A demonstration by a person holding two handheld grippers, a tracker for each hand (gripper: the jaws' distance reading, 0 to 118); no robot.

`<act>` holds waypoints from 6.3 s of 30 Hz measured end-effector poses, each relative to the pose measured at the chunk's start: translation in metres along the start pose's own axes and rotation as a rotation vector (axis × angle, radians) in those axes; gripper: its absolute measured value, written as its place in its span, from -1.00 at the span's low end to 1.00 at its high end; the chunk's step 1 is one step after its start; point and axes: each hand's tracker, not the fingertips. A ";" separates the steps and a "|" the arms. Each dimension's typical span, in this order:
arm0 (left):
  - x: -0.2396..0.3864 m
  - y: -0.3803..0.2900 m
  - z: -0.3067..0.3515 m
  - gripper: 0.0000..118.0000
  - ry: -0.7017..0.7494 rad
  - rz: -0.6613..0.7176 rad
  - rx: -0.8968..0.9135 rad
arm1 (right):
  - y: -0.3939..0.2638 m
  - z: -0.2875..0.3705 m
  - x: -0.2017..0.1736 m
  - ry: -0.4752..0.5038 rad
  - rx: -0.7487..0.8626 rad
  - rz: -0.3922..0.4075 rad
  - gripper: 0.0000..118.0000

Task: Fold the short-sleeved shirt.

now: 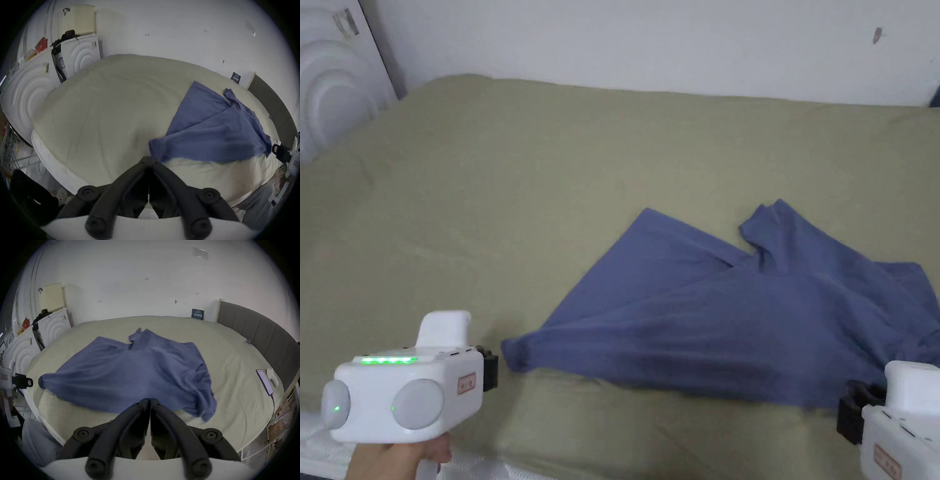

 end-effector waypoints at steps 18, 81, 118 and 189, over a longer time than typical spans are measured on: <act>0.017 0.040 -0.061 -0.91 -0.106 -0.054 -0.113 | 0.008 -0.033 0.008 0.027 -0.048 0.033 -0.89; 0.109 0.245 0.130 -0.92 -0.019 -0.135 0.390 | 0.296 0.123 0.141 -0.163 0.341 0.180 -0.87; 0.161 0.298 -0.106 -0.92 0.195 -0.188 0.249 | 0.303 -0.195 0.144 -0.236 0.092 0.213 -0.87; 0.206 0.227 -0.209 0.95 -0.112 -0.165 -0.061 | 0.078 -0.101 0.095 -0.072 0.076 -0.019 -0.90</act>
